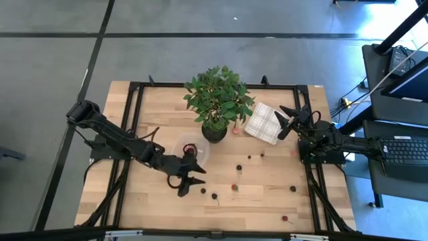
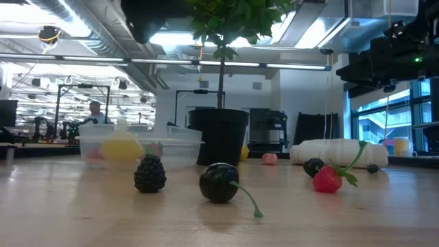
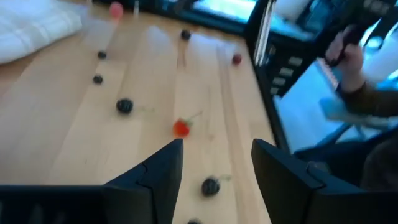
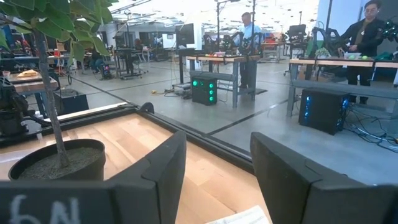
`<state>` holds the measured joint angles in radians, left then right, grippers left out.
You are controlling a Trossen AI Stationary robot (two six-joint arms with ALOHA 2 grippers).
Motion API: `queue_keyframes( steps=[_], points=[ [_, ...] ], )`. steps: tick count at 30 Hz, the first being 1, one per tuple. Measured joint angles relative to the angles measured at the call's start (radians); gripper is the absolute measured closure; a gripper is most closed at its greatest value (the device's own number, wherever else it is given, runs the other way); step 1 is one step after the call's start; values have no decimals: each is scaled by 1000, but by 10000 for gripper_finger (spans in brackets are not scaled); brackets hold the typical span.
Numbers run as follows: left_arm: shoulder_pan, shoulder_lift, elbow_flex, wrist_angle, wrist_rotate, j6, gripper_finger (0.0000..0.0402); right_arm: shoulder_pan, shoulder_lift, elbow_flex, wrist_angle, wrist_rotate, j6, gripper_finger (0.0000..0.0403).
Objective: Pick and placing Produce into tupperware
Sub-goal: Put the left blackberry into the transparent bin
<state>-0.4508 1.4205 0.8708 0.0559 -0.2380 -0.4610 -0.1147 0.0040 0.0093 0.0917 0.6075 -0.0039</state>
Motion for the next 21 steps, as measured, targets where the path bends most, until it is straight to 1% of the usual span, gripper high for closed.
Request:
queue_keyframes(
  steps=[4, 8, 11, 13, 18, 21],
  points=[
    [-12, 34, 47, -123, -21, 33, 217, 0, 0, 0, 0, 0, 0, 221],
    [-28, 111, 152, -221, -24, 102, 217, 0, 0, 0, 0, 0, 0, 221],
    [-32, 184, 237, -318, -21, 105, 217, 0, 0, 0, 0, 0, 0, 221],
    [-31, 224, 277, -348, -23, 101, 217, 0, 0, 0, 0, 0, -1, 221],
    [-31, 295, 307, -362, -20, 1, 217, 0, 0, 0, 0, 0, 0, 221],
    [-33, 309, 309, -375, 17, -82, 217, 0, 0, 0, 0, 0, 0, 221]
  ],
)
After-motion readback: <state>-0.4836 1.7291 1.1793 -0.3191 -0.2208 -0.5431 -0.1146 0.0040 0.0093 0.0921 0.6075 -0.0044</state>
